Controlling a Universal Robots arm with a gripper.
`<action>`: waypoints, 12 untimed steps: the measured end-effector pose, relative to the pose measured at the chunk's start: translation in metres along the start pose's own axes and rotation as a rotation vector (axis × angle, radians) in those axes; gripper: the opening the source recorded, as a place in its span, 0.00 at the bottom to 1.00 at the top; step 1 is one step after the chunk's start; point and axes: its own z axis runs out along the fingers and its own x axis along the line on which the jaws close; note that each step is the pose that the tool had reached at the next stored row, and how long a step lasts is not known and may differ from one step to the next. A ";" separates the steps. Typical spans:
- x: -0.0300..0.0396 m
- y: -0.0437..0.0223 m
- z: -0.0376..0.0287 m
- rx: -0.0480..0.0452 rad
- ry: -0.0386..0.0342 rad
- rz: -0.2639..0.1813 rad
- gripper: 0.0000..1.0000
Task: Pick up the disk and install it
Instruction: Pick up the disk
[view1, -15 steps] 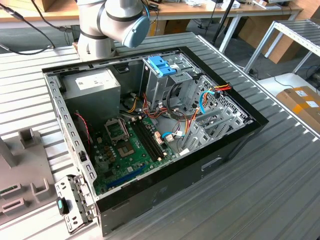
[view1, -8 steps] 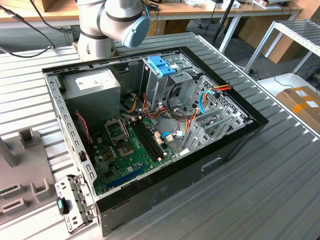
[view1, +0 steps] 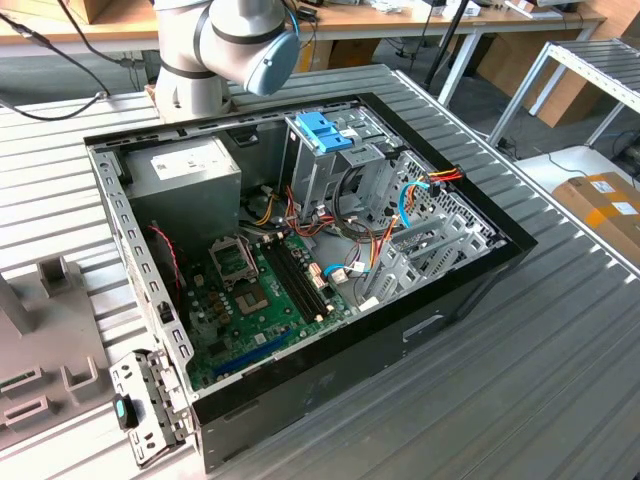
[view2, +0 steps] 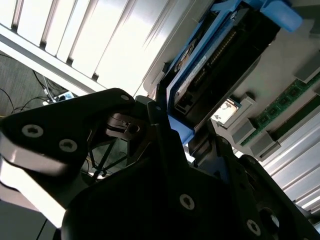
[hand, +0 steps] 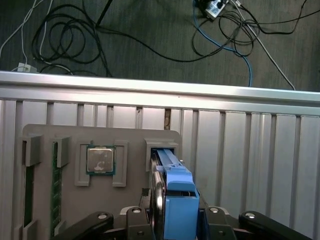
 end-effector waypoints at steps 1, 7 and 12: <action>0.0000 0.0000 0.0001 0.0001 -0.0001 0.000 0.42; 0.0000 0.0000 0.0002 0.0004 -0.0018 0.000 0.37; 0.0000 0.0000 0.0002 0.0004 -0.0029 0.000 0.37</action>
